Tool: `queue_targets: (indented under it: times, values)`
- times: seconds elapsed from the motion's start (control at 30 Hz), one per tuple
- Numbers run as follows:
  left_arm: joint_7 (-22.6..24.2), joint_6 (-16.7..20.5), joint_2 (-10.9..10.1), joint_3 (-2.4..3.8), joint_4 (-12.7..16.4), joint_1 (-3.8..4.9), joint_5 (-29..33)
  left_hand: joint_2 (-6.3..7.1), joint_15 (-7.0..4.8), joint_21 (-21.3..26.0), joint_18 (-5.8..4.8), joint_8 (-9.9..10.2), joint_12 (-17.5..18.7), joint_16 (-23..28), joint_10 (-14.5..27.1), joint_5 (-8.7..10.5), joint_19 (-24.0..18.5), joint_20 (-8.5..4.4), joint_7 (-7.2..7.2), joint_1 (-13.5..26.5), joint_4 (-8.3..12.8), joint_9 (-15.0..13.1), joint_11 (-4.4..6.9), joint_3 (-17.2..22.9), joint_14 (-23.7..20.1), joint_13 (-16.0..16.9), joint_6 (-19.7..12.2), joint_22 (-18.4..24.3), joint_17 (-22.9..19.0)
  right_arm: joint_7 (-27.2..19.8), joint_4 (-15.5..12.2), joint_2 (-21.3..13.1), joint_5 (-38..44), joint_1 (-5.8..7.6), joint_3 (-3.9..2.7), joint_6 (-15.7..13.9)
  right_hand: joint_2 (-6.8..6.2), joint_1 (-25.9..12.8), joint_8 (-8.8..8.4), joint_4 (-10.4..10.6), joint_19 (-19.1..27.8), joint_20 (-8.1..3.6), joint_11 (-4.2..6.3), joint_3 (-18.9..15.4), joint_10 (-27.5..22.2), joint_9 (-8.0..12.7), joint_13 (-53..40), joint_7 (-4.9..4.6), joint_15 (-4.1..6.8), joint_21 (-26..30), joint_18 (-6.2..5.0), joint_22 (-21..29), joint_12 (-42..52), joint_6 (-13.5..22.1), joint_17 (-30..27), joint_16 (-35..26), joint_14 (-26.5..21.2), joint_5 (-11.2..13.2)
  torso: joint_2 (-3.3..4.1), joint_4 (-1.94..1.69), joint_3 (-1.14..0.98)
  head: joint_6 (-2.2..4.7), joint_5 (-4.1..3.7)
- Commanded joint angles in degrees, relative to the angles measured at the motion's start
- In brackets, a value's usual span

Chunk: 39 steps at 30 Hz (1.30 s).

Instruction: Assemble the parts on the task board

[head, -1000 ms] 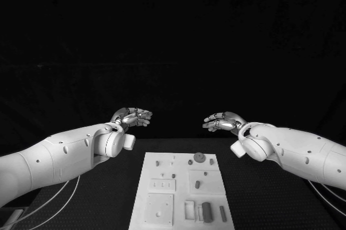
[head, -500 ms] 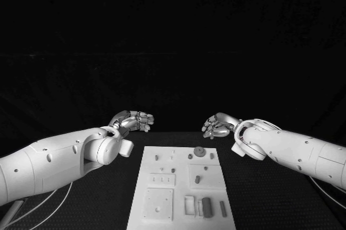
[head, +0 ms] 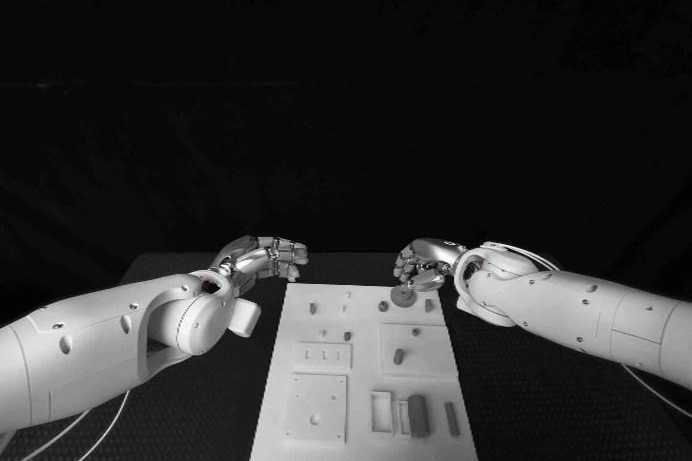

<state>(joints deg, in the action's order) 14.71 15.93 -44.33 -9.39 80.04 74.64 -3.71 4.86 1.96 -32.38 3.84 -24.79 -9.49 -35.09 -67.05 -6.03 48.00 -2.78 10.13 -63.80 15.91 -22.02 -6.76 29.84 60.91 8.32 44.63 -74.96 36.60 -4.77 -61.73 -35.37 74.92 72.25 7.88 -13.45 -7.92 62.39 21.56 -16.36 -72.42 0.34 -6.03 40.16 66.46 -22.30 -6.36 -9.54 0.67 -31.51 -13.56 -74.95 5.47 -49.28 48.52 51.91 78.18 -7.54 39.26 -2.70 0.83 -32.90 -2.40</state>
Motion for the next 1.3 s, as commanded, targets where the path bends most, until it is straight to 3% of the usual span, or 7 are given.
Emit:
queue_targets:
  times: [0.03, 0.3, 0.33, 0.37, 0.4, 1.07, 1.3]
  values:
    - [0.79, -1.44, 0.22, 0.06, 0.35, 0.07, -0.41, 0.06, -0.05, -0.35, -0.02, 0.25, 0.24, -0.22, 0.36, -0.29, -0.16, -0.42, 0.35, 0.63, 0.31, -0.08, 0.03, 0.0, -0.51, -0.08, -0.08, -0.73, 0.01, 1.4, -0.41, 0.34, 7.52, -0.13, -0.02, -0.76, -0.48, 0.14, -0.4, 0.1, -0.8, -0.8, 0.01, -0.05, 0.43, 0.12, 0.16, -0.02, -0.17, -1.18, -1.44, -1.5, -0.56, -0.24, 0.7, 1.79, -0.55, 0.33, 1.7, -0.54, 0.24, 0.1, -0.15]
    - [0.66, -1.86, 0.43, 0.05, 0.35, 0.06, -0.41, 0.08, -0.01, -0.35, -0.15, 0.37, 0.43, -0.18, 0.36, -0.23, -0.25, -0.48, 0.39, 0.89, 0.24, -0.13, -0.01, -0.06, -0.6, -0.09, -0.08, -0.7, -0.01, 2.75, -0.57, 1.04, 11.94, -0.48, -0.03, -1.42, -1.23, -0.05, -0.86, 0.29, -1.22, -0.99, -0.2, 0.07, 0.25, 0.2, 0.55, 0.2, -0.37, -3.36, -1.44, -1.46, -1.39, -0.02, 1.25, 4.52, -0.83, 1.06, 3.03, -0.85, 0.5, 0.16, -0.38]
    - [0.65, -1.9, 0.46, 0.05, 0.32, 0.06, -0.41, 0.09, 0.0, -0.35, -0.17, 0.39, 0.46, -0.18, 0.38, -0.22, -0.27, -0.49, 0.4, 0.91, 0.24, -0.13, -0.01, -0.07, -0.62, -0.09, -0.08, -0.69, -0.01, 2.86, -0.56, 1.08, 12.29, -0.52, -0.03, -1.45, -1.3, -0.06, -0.88, 0.32, -1.26, -0.98, -0.2, 0.1, 0.25, 0.2, 0.57, 0.22, -0.38, -3.5, -1.44, -1.45, -1.42, -0.01, 1.27, 4.69, -0.84, 1.17, 3.12, -0.99, 0.56, 0.18, -0.5]
    - [0.65, -1.92, 0.46, 0.05, 0.31, 0.06, -0.41, 0.1, 0.01, -0.34, -0.19, 0.41, 0.5, -0.16, 0.39, -0.21, -0.3, -0.5, 0.41, 0.95, 0.24, -0.14, -0.02, -0.08, -0.65, -0.1, -0.08, -0.69, -0.02, 2.98, -0.58, 1.13, 12.86, -0.56, -0.03, -1.46, -1.42, -0.08, -0.91, 0.37, -1.28, -0.98, -0.21, 0.13, 0.25, 0.2, 0.6, 0.25, -0.39, -3.69, -1.44, -1.44, -1.46, -0.01, 1.28, 4.92, -0.87, 1.3, 3.13, -1.72, 0.94, 0.09, -1.22]
    - [0.64, -1.92, 0.47, 0.05, 0.32, 0.06, -0.41, 0.11, 0.03, -0.33, -0.22, 0.43, 0.55, -0.14, 0.41, -0.2, -0.34, -0.51, 0.42, 1.0, 0.24, -0.15, -0.03, -0.08, -0.7, -0.1, -0.07, -0.68, -0.03, 3.09, -0.57, 1.19, 13.21, -0.57, -0.03, -1.5, -1.5, -0.09, -0.94, 0.4, -1.3, -0.99, -0.23, 0.16, 0.22, 0.21, 0.63, 0.26, -0.4, -3.82, -1.44, -1.43, -1.49, 0.01, 1.28, 5.09, -0.9, 1.37, 3.26, -1.9, 1.03, 0.05, -1.44]
    - [0.34, -2.25, 0.48, 0.05, 0.51, 0.05, -0.38, 0.17, 0.19, -0.21, -0.51, 0.78, 1.17, 0.09, 0.64, -0.11, -0.74, -0.58, 0.49, 1.44, 0.19, -0.28, -0.11, -0.12, -1.12, -0.17, -0.12, -0.56, -0.15, 5.32, 0.83, 2.23, 16.57, -1.34, -0.04, -1.01, -2.66, -0.08, -1.3, 1.07, -1.23, -0.71, -0.4, 0.92, -0.29, 0.22, 1.13, 0.44, -0.58, -5.25, -1.44, -1.31, -1.62, 0.2, 0.88, 6.93, -1.37, 2.68, 5.4, -2.25, 1.28, 0.57, -1.64]
    - [0.25, -2.26, 0.53, 0.05, 0.42, 0.05, -0.38, 0.18, 0.2, -0.21, -0.53, 0.82, 1.23, 0.1, 0.64, -0.1, -0.77, -0.59, 0.5, 1.51, 0.17, -0.3, -0.12, -0.13, -1.13, -0.17, -0.12, -0.55, -0.16, 5.64, 0.83, 2.26, 17.0, -1.34, -0.04, -0.57, -2.9, 0.05, -1.33, 1.38, -1.17, -0.62, -0.38, 1.45, -0.18, 0.18, 1.23, 0.49, -0.56, -5.63, -1.44, -1.28, -1.57, 0.1, 0.58, 7.42, -1.53, 3.62, 6.05, -2.17, 1.3, 0.65, -1.69]
